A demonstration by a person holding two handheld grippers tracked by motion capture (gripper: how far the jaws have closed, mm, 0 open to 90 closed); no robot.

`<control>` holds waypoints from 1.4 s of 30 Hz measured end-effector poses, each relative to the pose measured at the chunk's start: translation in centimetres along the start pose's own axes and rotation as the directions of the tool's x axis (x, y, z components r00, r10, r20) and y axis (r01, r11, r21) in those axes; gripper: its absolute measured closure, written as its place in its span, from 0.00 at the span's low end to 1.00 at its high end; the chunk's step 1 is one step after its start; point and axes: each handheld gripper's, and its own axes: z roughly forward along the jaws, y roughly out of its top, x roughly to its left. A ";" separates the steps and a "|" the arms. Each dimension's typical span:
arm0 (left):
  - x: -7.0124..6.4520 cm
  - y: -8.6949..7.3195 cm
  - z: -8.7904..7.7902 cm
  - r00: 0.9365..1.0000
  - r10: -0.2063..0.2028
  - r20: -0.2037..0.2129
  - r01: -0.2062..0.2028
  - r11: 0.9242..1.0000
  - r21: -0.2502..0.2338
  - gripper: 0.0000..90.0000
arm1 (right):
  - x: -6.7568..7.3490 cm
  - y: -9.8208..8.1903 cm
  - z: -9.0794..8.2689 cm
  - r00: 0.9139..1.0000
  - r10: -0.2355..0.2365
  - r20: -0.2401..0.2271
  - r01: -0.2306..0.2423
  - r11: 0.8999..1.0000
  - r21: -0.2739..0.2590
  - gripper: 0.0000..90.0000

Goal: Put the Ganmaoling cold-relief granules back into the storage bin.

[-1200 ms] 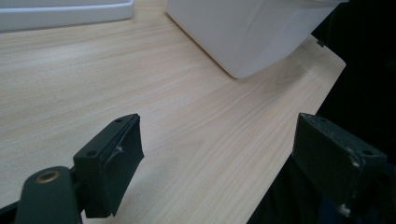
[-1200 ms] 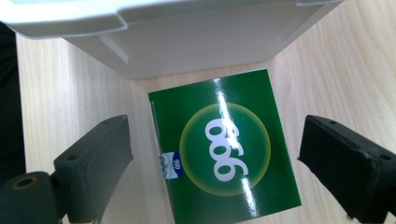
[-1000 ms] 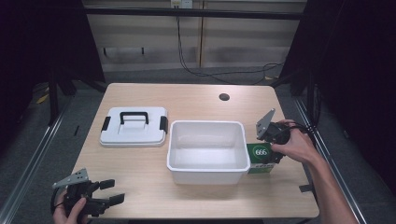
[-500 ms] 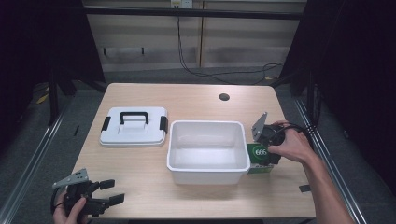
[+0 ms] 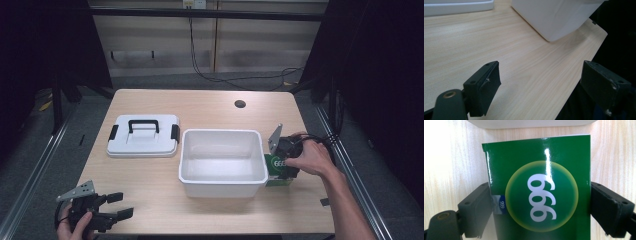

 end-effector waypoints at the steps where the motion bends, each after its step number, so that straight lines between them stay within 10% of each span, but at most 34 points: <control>1: 0.0 0.0 0.0 1.000 0.000 -0.001 0.000 1.000 0.000 0.18 | 0.0 0.0 0.1 1.000 -0.007 0.002 0.007 1.000 -0.001 0.14; 24: 0.0 0.0 0.0 1.000 -0.004 -0.003 0.004 1.000 0.002 0.18 | 1.0 -1.4 -1.8 0.998 0.070 0.001 -0.070 0.996 -0.062 0.17; 42: 0.0 0.0 0.0 1.000 -0.001 -0.004 0.001 1.000 -0.001 0.18 | 2.4 -4.0 -3.9 0.981 0.192 0.007 -0.187 0.963 -0.193 0.17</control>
